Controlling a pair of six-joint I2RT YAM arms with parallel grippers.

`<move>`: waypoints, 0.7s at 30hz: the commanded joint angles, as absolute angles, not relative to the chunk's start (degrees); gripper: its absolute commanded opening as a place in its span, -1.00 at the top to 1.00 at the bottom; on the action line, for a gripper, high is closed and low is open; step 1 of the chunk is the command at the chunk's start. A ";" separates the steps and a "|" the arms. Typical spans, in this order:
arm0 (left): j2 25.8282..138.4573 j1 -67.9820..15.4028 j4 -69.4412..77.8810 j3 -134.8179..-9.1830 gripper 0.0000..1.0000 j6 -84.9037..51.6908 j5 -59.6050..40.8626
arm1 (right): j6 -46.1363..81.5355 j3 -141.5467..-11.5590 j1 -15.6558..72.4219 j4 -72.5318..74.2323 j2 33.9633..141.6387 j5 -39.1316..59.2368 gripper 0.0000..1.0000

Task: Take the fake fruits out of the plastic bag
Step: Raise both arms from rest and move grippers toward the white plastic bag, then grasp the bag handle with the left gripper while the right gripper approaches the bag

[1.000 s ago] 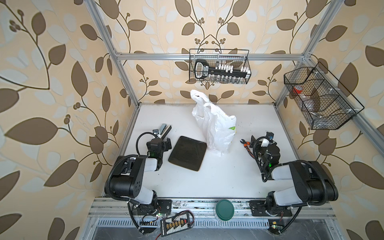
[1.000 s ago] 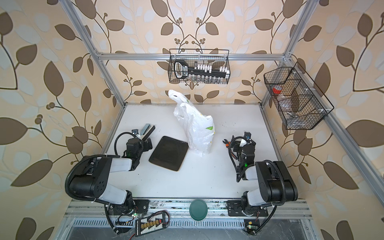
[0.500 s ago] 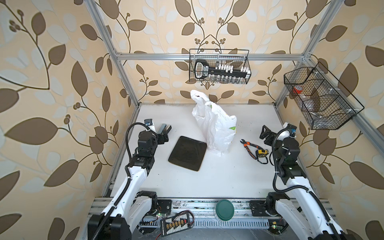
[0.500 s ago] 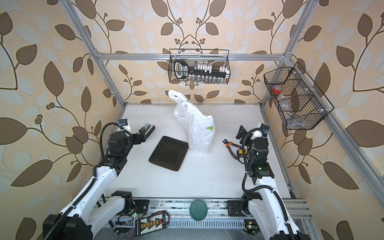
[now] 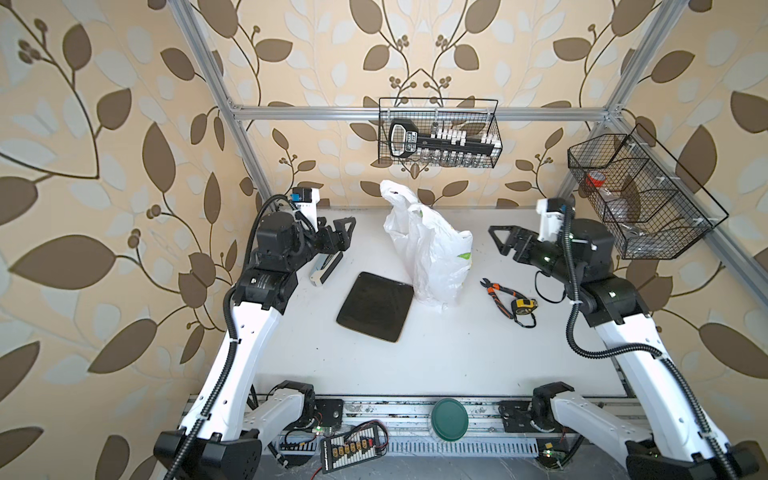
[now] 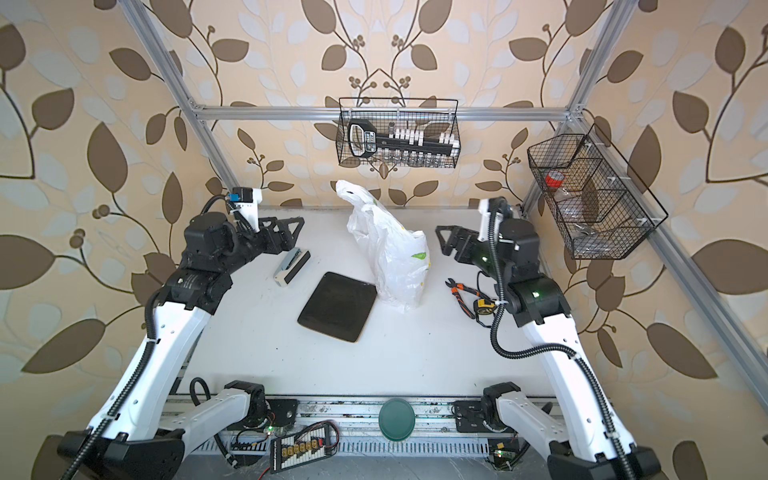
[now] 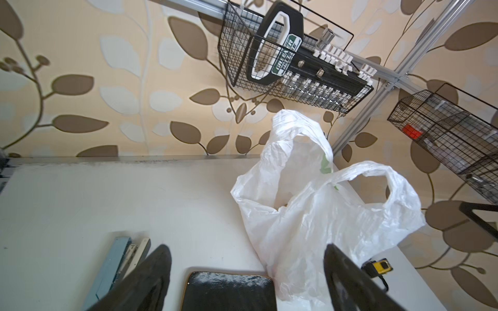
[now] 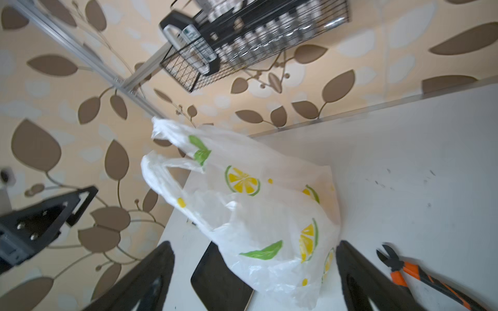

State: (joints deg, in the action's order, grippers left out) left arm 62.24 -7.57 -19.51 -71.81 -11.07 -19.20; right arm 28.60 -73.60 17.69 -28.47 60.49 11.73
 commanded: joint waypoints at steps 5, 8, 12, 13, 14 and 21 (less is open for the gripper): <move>73.87 -10.20 -22.82 -83.48 -0.77 -1.35 -27.00 | 5.08 -90.51 32.45 -31.29 74.47 7.14 -0.86; 79.20 -10.20 -23.70 -88.75 -0.77 3.53 -30.22 | 0.15 -95.93 32.77 -30.85 81.40 7.52 -0.85; 85.68 -10.20 -23.84 -93.79 -0.78 10.17 -33.75 | -3.45 -100.06 32.84 -31.46 87.76 8.63 -0.74; 86.90 -10.20 -23.87 -94.62 -0.78 11.74 -34.56 | -3.68 -100.13 32.83 -31.28 88.48 8.70 -0.71; 88.26 -10.20 -23.95 -95.62 -0.79 13.75 -35.71 | -3.94 -99.87 32.79 -30.91 89.13 8.61 -0.67; 96.10 -10.20 -21.90 -101.76 -0.76 22.48 -41.37 | -5.42 -99.97 32.84 -29.97 93.46 6.29 -0.06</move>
